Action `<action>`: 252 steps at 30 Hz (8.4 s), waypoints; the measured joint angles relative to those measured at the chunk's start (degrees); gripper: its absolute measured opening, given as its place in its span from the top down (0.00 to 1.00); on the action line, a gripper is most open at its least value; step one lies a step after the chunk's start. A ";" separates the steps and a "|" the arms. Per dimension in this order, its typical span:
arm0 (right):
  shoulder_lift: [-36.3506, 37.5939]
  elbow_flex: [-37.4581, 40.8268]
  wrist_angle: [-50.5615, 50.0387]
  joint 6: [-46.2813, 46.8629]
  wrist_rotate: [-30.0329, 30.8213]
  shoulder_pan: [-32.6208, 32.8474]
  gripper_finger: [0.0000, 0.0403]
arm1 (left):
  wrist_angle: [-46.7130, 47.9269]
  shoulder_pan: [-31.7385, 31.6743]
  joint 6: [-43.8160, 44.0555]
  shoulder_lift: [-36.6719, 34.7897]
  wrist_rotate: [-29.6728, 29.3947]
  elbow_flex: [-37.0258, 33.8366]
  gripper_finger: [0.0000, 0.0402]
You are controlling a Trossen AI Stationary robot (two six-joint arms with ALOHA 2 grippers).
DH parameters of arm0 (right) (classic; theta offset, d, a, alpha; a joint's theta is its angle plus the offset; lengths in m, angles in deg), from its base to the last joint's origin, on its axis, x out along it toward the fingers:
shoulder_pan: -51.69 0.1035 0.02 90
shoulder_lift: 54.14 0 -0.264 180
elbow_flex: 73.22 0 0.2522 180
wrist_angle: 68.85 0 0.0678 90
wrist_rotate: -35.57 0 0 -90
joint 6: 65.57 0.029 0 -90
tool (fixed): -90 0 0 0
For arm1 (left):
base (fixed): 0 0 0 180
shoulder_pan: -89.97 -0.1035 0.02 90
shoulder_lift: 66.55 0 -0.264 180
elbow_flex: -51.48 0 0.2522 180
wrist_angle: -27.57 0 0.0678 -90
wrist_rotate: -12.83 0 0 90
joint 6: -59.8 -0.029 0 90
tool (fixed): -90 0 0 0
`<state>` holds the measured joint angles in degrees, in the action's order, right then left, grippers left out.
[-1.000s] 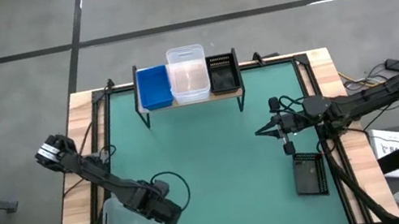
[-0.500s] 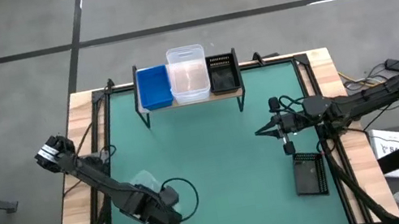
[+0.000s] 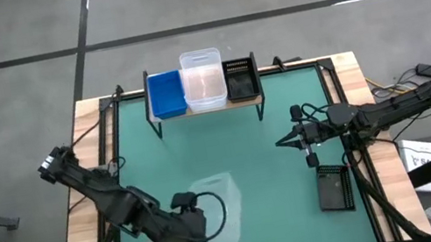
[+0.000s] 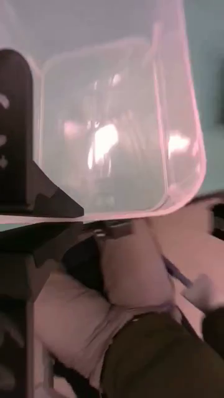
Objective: Stack baskets on shelf by color
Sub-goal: Stack the transparent bin on the transparent bins on the shelf, then stack the black bin on the black bins on the shelf
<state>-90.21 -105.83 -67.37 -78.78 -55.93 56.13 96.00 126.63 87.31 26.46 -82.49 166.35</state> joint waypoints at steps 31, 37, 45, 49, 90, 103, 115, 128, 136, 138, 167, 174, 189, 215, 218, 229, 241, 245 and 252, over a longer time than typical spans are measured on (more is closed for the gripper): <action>12.35 -2.54 -17.08 -4.72 0.07 0.00 0.98 | 13.70 -42.29 -41.90 0.92 -8.83 30.59 1.00; 12.38 -2.54 -17.98 -4.52 0.06 0.01 0.98 | 17.57 -47.22 -43.13 4.17 -8.80 30.51 1.00; 12.37 -2.54 -18.00 -3.88 0.07 0.01 0.98 | 19.05 -48.19 -47.59 8.83 -8.74 30.64 1.00; 12.37 -2.51 -18.20 -3.70 0.07 0.01 0.98 | 22.05 -48.73 -47.74 10.10 -10.79 30.64 1.00; 12.35 -2.49 -18.42 -1.87 0.04 0.02 0.98 | 23.89 -50.20 -49.33 12.33 -11.85 29.74 1.00; 12.35 -2.47 -18.42 -1.68 0.04 0.02 0.98 | 23.87 -50.20 -49.05 12.33 -11.85 29.74 1.00; 12.35 -2.47 -18.42 -1.70 0.04 0.02 0.98 | 23.87 -50.20 -48.94 12.33 -11.85 29.74 1.00; 12.35 -2.47 -18.44 -1.72 0.04 0.00 0.98 | 23.73 -51.67 -48.92 12.28 -11.87 29.74 0.87; 12.35 -2.47 -18.50 -1.72 0.04 0.01 0.98 | 23.30 -51.67 -49.96 12.18 -11.87 29.91 0.78; 12.35 -2.47 -18.52 -1.72 0.04 0.01 0.98 | 23.27 -51.67 -50.37 12.13 -11.82 30.15 0.77; 12.24 -2.47 -20.92 3.26 0.02 0.02 0.98 | -16.48 -17.11 -47.30 9.67 -5.61 1.06 0.99; 11.87 -1.75 -19.93 4.74 0.00 0.02 0.98 | -35.82 -11.39 -43.52 6.67 -9.30 -15.60 0.99; 0.82 -1.38 0.01 12.04 -9.53 7.16 0.98 | -64.29 -10.41 -42.89 -14.47 -14.68 -47.31 0.99; -37.85 -37.77 -75.62 64.46 -10.19 43.08 0.93 | -83.69 -10.40 -43.43 -27.61 -16.44 -63.91 0.99; -41.10 -38.12 -72.34 67.74 -7.20 47.15 0.86 | -83.65 -10.40 -43.43 -27.61 -16.44 -63.96 0.99; -46.88 -38.21 -68.45 73.24 -7.77 50.75 0.65 | -83.73 -10.40 -47.43 -27.61 -16.46 -63.74 0.99; -53.90 -38.19 -66.19 63.74 -3.25 48.33 0.83 | -83.75 -10.42 -50.88 -27.56 -16.98 -63.92 0.99; -54.47 -40.97 -66.99 53.74 -4.70 44.37 0.96 | -83.70 -10.42 -53.59 -27.62 -21.09 -63.56 0.99; -53.50 -53.54 -74.14 33.89 -1.33 32.67 0.98 | -83.89 -10.42 -65.71 -31.78 -28.25 -62.57 0.99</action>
<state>-143.72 -159.37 -141.52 -44.90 -57.25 88.81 12.11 116.20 21.60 -5.32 -110.74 103.78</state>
